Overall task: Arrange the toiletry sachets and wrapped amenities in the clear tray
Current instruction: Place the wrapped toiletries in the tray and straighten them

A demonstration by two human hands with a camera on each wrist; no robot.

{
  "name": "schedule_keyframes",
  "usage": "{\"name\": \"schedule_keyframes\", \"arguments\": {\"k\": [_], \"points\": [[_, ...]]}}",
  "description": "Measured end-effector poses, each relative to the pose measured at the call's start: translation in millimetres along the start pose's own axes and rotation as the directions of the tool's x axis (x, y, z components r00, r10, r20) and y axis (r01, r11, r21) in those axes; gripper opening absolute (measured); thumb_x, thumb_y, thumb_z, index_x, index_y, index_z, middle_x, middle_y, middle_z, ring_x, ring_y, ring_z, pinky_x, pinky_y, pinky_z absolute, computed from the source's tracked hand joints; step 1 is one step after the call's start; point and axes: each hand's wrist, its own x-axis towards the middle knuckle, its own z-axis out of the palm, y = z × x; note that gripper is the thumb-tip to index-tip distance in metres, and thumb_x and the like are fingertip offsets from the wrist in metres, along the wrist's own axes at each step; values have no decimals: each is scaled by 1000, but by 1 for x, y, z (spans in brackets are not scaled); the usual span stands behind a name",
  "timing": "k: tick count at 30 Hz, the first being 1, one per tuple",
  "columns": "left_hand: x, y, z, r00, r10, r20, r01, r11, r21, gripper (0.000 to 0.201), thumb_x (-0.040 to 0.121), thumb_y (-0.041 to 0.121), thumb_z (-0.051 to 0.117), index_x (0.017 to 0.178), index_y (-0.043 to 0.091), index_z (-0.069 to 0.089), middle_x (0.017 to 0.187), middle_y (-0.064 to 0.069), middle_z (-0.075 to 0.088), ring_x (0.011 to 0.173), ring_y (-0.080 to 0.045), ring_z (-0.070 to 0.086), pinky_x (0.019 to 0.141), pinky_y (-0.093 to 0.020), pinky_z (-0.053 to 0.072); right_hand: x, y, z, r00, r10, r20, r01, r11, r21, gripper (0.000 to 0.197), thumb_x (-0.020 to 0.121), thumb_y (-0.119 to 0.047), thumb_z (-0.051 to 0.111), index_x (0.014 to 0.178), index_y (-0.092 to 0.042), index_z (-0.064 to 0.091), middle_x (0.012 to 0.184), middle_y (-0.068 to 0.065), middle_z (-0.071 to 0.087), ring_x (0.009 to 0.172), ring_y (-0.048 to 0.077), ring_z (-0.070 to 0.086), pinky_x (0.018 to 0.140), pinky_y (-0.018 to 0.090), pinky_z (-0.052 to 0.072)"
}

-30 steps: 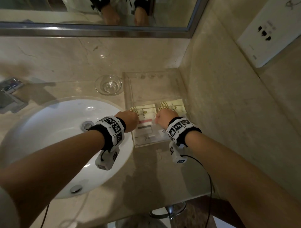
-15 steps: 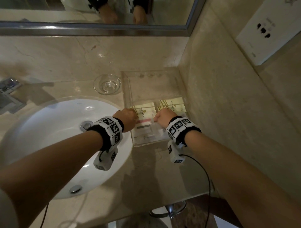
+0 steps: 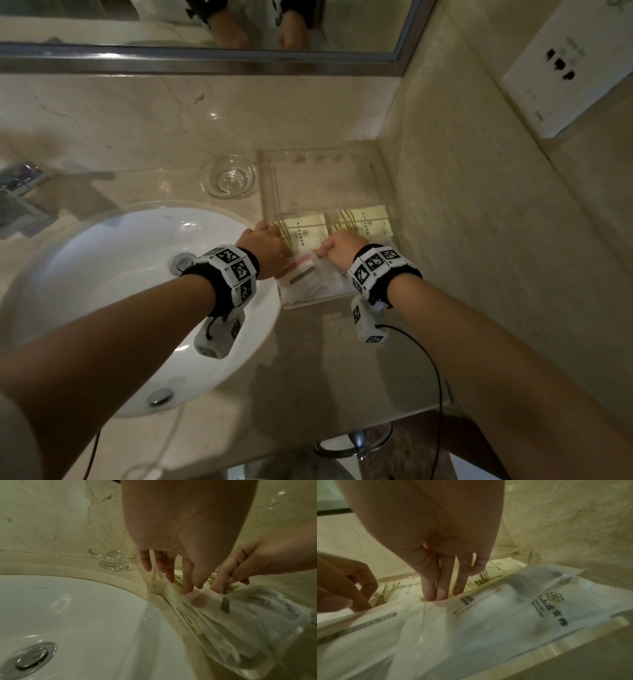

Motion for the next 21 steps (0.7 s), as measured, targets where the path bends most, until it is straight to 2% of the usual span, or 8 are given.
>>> {"name": "schedule_keyframes", "arguments": {"k": [2,5,6,8,10,14,18,21], "points": [[0,0,2,1000,2,11,-2,998,58,40,94,41,38,127,27,55,137,-7,39,125,-29,33,105,-41,34,0,0,0,999,-14,-51,16,999,34,32,92,-10,44,103,-14,73,129,4,62,118,26,56,103,37,45],[-1,1,3,1000,7,9,-8,993,119,41,94,44,37,125,28,58,136,-7,37,126,-29,31,104,-40,32,-1,1,-2,982,30,-186,-7,993,119,32,93,-6,40,99,-10,71,119,7,66,91,24,61,90,36,52],[-1,1,4,1000,9,-2,-9,991,135,41,94,44,37,124,27,59,135,-7,37,125,-29,32,103,-39,33,-2,1,-3,972,49,-230,-19,991,129,32,92,-5,40,99,-8,70,115,9,67,87,24,61,86,37,54],[0,1,5,1000,5,-21,-2,988,155,42,94,44,38,125,25,58,134,-7,38,124,-29,33,101,-38,35,-2,1,-6,960,76,-270,-46,992,115,32,91,-3,39,100,-5,69,111,12,68,93,28,64,85,37,54],[1,1,5,1000,0,-27,5,985,171,43,94,43,39,126,21,57,134,-7,37,123,-28,34,100,-38,35,-1,0,-5,970,94,-225,-72,992,106,31,91,0,40,105,-2,67,111,16,67,96,32,65,86,39,55],[0,1,2,1000,4,-17,-2,989,146,43,93,45,39,126,24,58,133,-7,38,124,-28,34,103,-39,34,3,-3,0,982,131,-134,-105,978,183,32,89,2,38,110,7,62,111,25,65,86,37,69,78,49,57],[-3,5,-1,1000,15,3,-16,989,147,51,94,51,29,130,23,53,136,-8,38,126,-28,33,103,-39,32,7,-2,0,979,176,-100,-146,956,253,31,90,3,39,111,10,61,111,24,66,87,38,69,79,49,57],[-2,5,-1,999,3,34,-9,986,164,53,93,54,26,124,26,59,134,-7,40,126,-27,33,102,-38,31,9,-2,0,980,195,-52,-172,942,289,30,91,2,44,114,11,60,112,25,65,89,38,69,80,47,56]]}}
